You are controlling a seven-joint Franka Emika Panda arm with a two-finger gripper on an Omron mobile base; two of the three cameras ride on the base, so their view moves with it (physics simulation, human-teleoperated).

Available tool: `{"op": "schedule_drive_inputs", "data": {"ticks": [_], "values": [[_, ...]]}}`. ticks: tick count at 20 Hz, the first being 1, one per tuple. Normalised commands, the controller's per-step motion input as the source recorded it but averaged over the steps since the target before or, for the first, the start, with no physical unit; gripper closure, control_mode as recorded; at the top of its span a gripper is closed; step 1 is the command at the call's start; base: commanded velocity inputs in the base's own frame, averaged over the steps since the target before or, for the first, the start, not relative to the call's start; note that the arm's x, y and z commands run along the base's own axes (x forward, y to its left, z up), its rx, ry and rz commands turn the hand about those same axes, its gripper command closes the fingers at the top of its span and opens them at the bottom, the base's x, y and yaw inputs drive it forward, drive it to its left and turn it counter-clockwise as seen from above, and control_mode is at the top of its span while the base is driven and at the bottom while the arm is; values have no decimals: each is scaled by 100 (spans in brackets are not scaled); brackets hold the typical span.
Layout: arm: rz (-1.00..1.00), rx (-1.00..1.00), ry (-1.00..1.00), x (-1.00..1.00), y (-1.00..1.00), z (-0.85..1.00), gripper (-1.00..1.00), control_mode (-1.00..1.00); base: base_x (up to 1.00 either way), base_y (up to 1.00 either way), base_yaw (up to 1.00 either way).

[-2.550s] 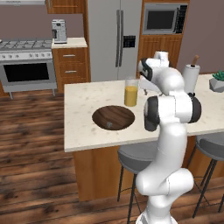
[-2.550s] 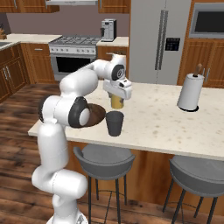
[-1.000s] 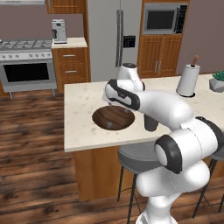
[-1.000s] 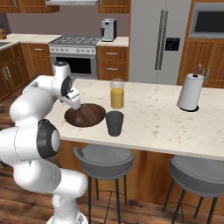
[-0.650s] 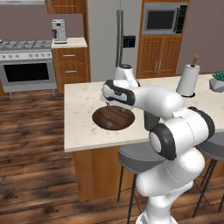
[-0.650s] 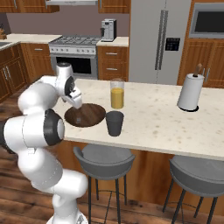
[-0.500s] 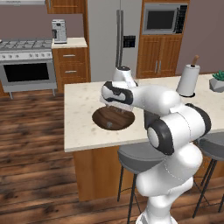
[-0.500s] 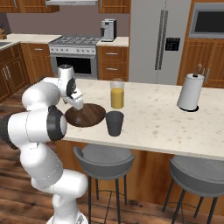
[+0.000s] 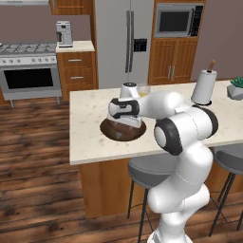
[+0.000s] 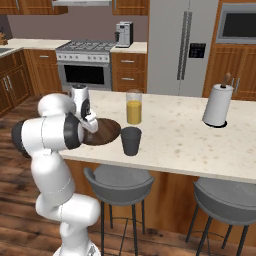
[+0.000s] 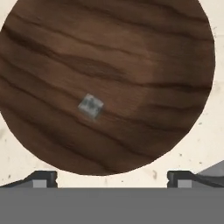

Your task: There are two ice cubes in the ice bowl. Place both ice cubes in the glass cup.

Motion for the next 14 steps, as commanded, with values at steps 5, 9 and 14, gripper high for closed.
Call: {"op": "schedule_drive_inputs", "data": {"ticks": [5,9,14], "values": [[0,0,0,22,7,-45,-100,-100,0,0,0],[0,0,0,22,5,-41,-100,-100,0,0,0],[0,0,0,25,2,-28,-100,-100,0,0,0]]}}
